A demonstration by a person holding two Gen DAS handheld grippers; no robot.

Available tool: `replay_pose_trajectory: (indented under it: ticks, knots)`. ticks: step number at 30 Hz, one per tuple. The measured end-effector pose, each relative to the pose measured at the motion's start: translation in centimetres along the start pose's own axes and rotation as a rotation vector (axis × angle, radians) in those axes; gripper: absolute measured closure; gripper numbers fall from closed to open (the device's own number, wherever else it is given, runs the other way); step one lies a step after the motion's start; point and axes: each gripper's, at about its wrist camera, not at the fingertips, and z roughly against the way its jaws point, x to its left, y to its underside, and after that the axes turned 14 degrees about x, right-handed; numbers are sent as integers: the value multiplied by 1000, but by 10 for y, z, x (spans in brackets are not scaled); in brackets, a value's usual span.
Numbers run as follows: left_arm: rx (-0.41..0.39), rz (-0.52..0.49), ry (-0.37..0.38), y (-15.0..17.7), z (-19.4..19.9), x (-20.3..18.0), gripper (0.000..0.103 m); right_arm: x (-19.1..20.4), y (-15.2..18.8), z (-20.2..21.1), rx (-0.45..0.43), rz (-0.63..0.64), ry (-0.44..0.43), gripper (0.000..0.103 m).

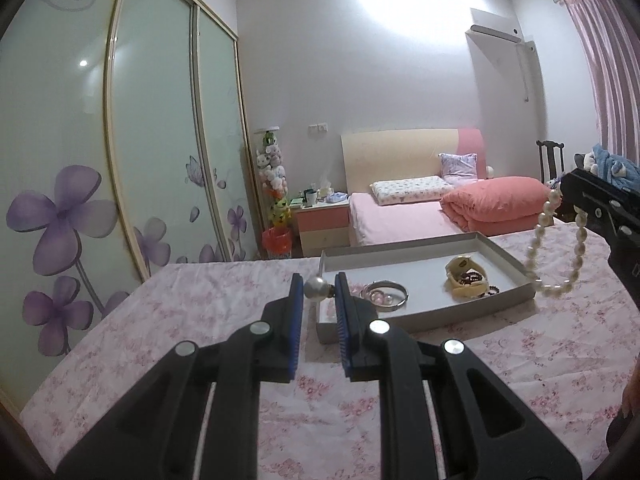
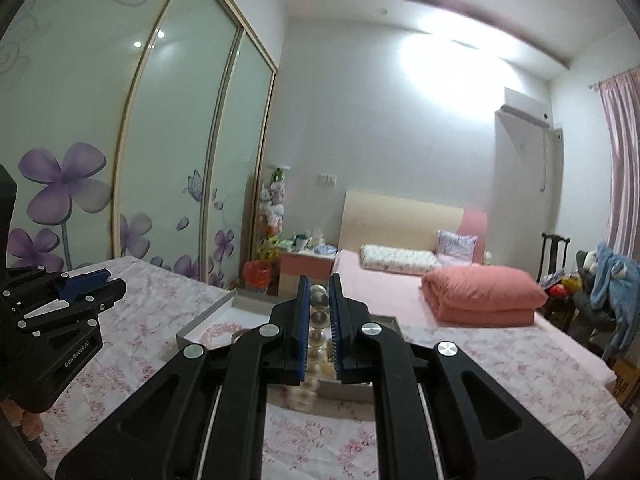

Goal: Organize jewelry
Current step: 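Lower the pearl earring and pearl bracelet into the grey tray and open both tools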

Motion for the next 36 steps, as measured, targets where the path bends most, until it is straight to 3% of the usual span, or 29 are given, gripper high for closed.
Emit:
replay_pose_trajectory:
  ticks: [8,36]
  knots:
    - [-18,-3,11,-3,2,-5,86,6,2,3,-49,33,42,93]
    - [-24,25,90,-23,-7,-16,86,-7,2,-11,-28,-32,61,93]
